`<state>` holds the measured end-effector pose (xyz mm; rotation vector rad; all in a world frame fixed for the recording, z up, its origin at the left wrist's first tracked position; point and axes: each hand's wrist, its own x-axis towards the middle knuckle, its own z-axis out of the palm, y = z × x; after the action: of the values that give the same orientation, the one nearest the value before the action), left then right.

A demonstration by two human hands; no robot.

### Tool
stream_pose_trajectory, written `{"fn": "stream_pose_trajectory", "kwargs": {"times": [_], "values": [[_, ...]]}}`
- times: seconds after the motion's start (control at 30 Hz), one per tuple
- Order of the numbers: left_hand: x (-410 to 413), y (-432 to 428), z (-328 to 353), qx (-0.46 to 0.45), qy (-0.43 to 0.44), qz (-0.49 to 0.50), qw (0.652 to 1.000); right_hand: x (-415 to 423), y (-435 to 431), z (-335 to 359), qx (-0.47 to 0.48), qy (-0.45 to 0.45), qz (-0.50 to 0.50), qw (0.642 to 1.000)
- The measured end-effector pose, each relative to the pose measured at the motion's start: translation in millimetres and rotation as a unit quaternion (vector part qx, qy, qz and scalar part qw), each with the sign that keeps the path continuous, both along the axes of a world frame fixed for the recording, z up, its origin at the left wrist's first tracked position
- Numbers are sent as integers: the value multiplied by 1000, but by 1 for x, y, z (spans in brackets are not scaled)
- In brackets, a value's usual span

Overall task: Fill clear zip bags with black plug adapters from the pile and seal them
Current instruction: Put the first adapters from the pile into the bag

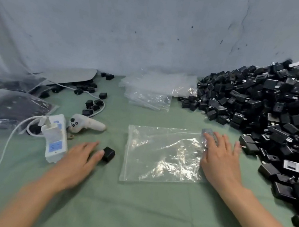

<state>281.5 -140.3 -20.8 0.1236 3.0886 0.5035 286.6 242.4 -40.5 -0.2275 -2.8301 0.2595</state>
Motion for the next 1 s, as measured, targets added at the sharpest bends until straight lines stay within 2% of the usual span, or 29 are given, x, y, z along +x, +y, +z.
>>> {"fn": "stream_pose_trajectory", "kwargs": {"times": [0.13,0.27,0.43,0.5,0.63,0.8,1.0], "values": [[2,11,-10,-22,11,-68,997,2,-2,1,-12,8,16,1000],[3,27,-10,-30,68,-105,992,2,-1,3,-27,16,27,999],[-4,34,-8,-70,86,-150,982,2,-12,5,-38,26,91,995],[-5,38,-6,-52,99,-165,980,1,-18,5,-42,32,123,991],[-3,54,-1,75,108,-207,969,0,-31,11,-66,55,190,978],[-7,81,3,95,142,-227,959,5,-62,17,-63,33,310,948],[-4,101,-7,70,79,-273,956,4,-87,14,-32,35,384,922]]}}
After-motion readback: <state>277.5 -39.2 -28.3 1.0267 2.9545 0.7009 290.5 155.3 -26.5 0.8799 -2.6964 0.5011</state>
